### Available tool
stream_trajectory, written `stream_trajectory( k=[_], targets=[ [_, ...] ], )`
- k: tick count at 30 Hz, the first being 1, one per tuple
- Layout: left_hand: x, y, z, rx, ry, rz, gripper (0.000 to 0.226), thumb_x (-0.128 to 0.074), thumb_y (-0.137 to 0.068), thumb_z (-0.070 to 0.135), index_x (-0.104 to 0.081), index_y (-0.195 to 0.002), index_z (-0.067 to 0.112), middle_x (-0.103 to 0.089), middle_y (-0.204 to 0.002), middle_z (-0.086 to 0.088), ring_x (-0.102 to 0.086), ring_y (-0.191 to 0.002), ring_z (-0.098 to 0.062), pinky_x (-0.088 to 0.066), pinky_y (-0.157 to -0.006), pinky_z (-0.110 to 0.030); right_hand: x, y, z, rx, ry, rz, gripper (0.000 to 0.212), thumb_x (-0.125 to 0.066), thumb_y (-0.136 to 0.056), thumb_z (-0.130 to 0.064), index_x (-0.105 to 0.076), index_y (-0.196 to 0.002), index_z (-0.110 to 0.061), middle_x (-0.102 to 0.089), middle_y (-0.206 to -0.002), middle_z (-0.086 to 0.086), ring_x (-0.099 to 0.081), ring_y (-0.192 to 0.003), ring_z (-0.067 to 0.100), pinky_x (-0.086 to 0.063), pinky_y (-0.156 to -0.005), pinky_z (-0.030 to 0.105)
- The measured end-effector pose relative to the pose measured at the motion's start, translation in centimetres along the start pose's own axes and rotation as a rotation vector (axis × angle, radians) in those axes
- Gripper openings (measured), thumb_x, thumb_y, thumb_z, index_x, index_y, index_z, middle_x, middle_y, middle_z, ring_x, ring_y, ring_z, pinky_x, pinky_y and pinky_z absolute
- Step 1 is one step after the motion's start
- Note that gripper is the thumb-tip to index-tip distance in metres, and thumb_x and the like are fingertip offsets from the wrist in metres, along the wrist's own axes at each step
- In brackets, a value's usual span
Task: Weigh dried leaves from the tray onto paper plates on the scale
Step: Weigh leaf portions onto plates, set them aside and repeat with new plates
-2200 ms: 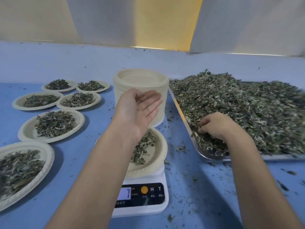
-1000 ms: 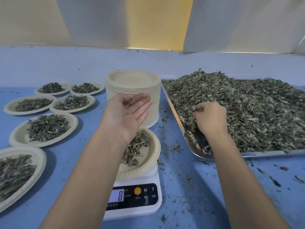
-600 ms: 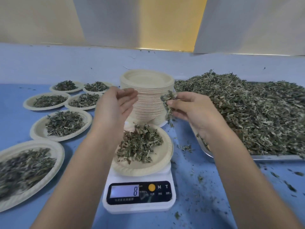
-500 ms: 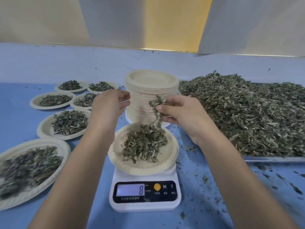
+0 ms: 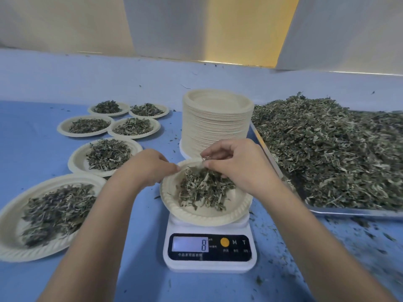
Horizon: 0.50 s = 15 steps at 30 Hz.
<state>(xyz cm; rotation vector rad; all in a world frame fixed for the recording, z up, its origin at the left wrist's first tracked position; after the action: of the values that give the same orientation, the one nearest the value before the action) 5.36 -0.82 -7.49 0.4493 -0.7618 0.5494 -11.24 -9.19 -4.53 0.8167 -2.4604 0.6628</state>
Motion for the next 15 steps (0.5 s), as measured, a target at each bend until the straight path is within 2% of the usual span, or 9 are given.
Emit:
stream_trajectory(
  k=[2,5,7,10,15],
  targets=[
    [-0.1,-0.2,-0.3,0.007,0.008,-0.022,0.03,-0.066,-0.084,0.034,-0.069,-0.092,0.006,-0.066,-0.083,-0.009,-0.064,-0.082,-0.026,-0.048,-0.067,-0.03,0.1,0.1,-0.1,0.012,0.02,-0.002,0.016,-0.08,-0.075,-0.021,-0.073,-0.085,-0.031,-0.069,-0.075,-0.014,-0.058,-0.064,-0.009,-0.051,-0.069,0.014],
    [-0.3,-0.3,-0.8,0.021,0.079,-0.04,0.021,-0.068,-0.083,0.03,-0.069,-0.084,0.008,-0.06,-0.065,-0.005,-0.05,-0.065,-0.022,-0.041,-0.062,-0.028,0.5,0.1,-0.1,0.011,0.002,0.026,0.016,-0.079,-0.075,-0.021,-0.073,-0.084,-0.032,-0.064,-0.063,-0.023,-0.054,-0.059,-0.011,-0.041,-0.058,0.004],
    [-0.3,-0.4,-1.1,0.037,0.122,-0.04,0.02,-0.069,-0.083,0.028,-0.069,-0.081,0.008,-0.06,-0.062,-0.004,-0.049,-0.065,-0.021,-0.042,-0.063,-0.028,0.6,0.1,0.0,0.008,-0.039,0.036,0.013,-0.078,-0.077,-0.02,-0.073,-0.082,-0.031,-0.063,-0.061,-0.024,-0.055,-0.059,-0.008,-0.044,-0.062,0.008],
    [-0.5,-0.9,-1.6,0.052,0.177,-0.062,0.037,-0.068,-0.083,0.032,-0.068,-0.095,-0.004,-0.061,-0.068,-0.008,-0.047,-0.067,-0.022,-0.041,-0.064,-0.029,0.9,0.0,0.1,0.003,-0.106,0.074,0.008,-0.076,-0.079,-0.022,-0.074,-0.079,-0.03,-0.066,-0.065,-0.014,-0.057,-0.063,-0.001,-0.049,-0.071,0.023],
    [-0.7,-1.4,-2.0,0.076,0.195,-0.072,0.046,-0.066,-0.083,0.037,-0.065,-0.103,-0.005,-0.063,-0.074,-0.008,-0.048,-0.068,-0.02,-0.041,-0.064,-0.029,1.1,-0.3,0.7,-0.014,-0.18,0.116,0.008,-0.074,-0.08,-0.02,-0.074,-0.079,-0.027,-0.064,-0.067,-0.012,-0.058,-0.068,0.002,-0.049,-0.073,0.025]
  ],
)
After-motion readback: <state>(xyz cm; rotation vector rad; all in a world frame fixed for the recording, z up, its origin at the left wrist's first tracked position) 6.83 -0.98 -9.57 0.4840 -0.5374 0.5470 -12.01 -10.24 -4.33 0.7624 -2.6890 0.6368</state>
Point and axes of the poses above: each hand's wrist, its own y-axis away from the middle knuckle, its own x-axis out of the back of the hand, z = x × y, the point moved 5 cm from there along -y, towards the middle knuckle
